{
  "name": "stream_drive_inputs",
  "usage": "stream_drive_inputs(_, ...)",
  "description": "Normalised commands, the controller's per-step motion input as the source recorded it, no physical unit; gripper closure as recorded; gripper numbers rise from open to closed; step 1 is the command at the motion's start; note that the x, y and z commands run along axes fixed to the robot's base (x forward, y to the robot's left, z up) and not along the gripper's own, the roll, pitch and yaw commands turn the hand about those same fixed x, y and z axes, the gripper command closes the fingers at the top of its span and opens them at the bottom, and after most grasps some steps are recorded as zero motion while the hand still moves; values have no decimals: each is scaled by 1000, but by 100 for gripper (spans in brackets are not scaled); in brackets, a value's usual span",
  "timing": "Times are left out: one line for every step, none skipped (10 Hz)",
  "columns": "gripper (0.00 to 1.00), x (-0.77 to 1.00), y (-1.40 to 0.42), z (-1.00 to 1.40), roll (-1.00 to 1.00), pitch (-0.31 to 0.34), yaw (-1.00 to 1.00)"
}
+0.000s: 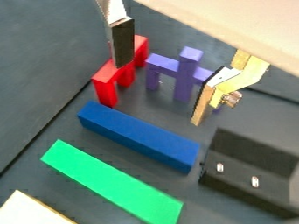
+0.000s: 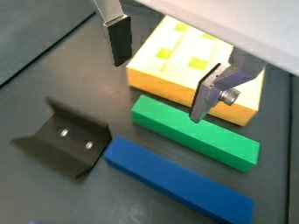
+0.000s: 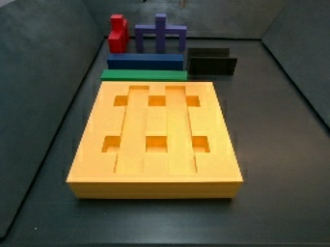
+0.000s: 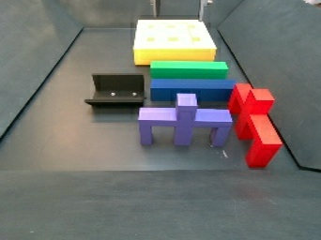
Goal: Pick up the green object. Move up. Move to above the board. Insert the green object.
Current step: Pick up the green object.
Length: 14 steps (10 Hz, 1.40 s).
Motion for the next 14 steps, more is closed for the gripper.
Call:
stream_drive_inputs(0,0,-160,-180,-101,-126,-920)
stream_drive_inputs(0,0,-151,-214,-79,-114,-943)
stream_drive_inputs(0,0,-146,-246,-60,-100,-960)
stream_drive_inputs(0,0,-154,-240,-47,-87,-963)
stream_drive_inputs(0,0,-223,-263,-1,-36,-940)
stream_drive_inputs(0,0,-260,-297,0,0,-929)
stream_drive_inputs(0,0,-289,-391,0,0,-906)
stream_drive_inputs(0,0,-291,-460,20,26,-894)
stream_drive_inputs(0,0,-271,-443,49,50,-889)
stream_drive_inputs(0,-89,-177,-489,70,76,-877)
stream_drive_inputs(0,-200,0,-423,51,96,-846)
stream_drive_inputs(0,-246,0,-409,34,114,-803)
stream_drive_inputs(0,-223,0,-417,20,133,-811)
stream_drive_inputs(0,-237,0,-400,10,124,-817)
